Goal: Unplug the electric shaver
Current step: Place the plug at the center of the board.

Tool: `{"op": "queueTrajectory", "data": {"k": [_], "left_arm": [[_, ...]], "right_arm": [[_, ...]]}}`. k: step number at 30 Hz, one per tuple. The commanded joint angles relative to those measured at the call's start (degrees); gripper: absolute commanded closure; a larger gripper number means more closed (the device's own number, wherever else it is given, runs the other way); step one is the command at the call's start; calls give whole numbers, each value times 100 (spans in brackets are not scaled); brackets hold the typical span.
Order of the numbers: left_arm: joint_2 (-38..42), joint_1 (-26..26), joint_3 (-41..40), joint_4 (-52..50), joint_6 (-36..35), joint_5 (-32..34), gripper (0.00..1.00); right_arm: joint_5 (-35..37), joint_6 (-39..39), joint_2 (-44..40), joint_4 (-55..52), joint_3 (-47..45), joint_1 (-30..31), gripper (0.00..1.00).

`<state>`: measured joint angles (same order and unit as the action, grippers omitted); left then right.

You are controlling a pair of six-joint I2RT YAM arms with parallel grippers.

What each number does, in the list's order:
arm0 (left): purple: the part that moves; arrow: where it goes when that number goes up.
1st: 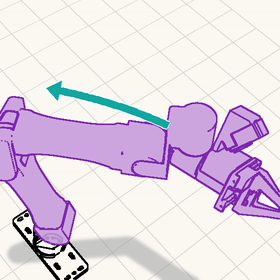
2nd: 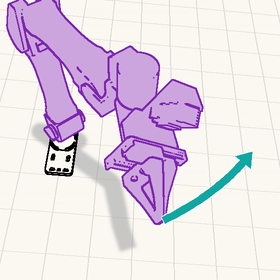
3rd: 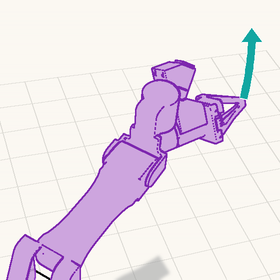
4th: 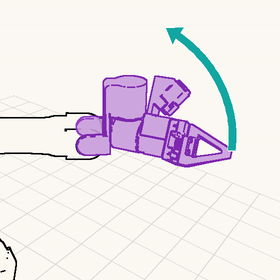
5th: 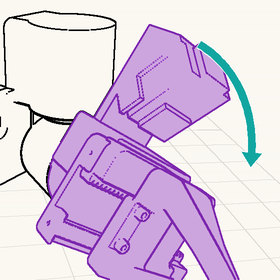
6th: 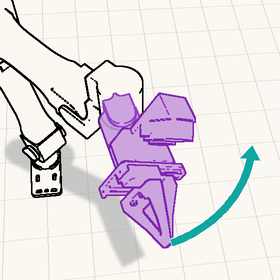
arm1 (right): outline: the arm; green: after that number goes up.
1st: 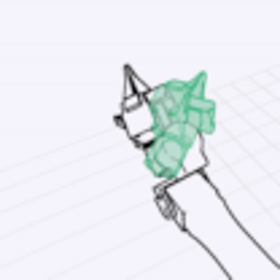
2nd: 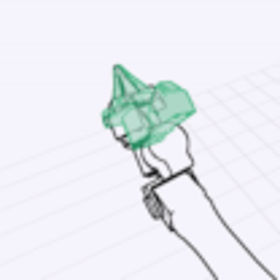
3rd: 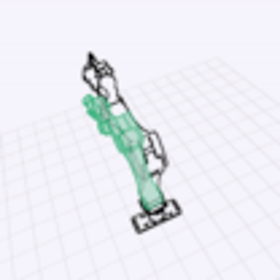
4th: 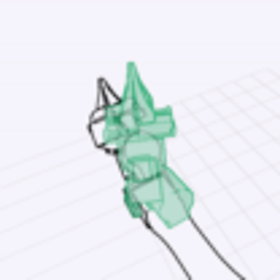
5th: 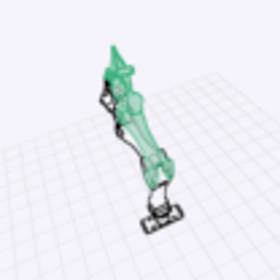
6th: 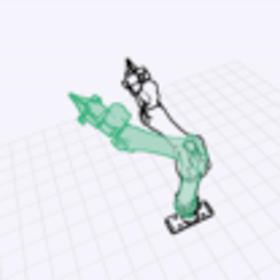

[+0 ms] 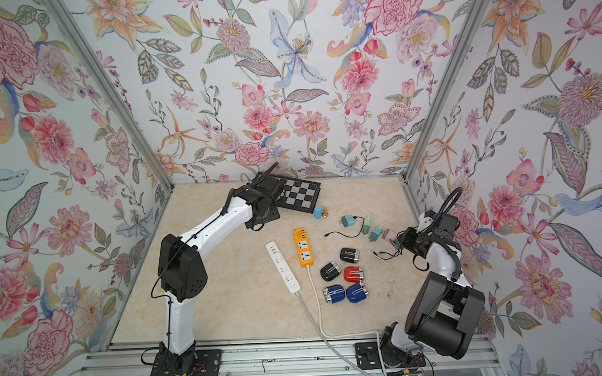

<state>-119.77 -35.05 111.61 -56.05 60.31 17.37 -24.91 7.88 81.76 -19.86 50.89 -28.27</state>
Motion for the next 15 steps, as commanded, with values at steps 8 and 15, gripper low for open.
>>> {"op": "queueTrajectory", "data": {"k": [8,15], "left_arm": [[561,24,-432,345,-392,268,21],[600,26,-518,481,-516,203,21]], "right_arm": [[724,-470,657,-317,297,-82,100],[830,-480,1321,-317,556,-100,97]]}}
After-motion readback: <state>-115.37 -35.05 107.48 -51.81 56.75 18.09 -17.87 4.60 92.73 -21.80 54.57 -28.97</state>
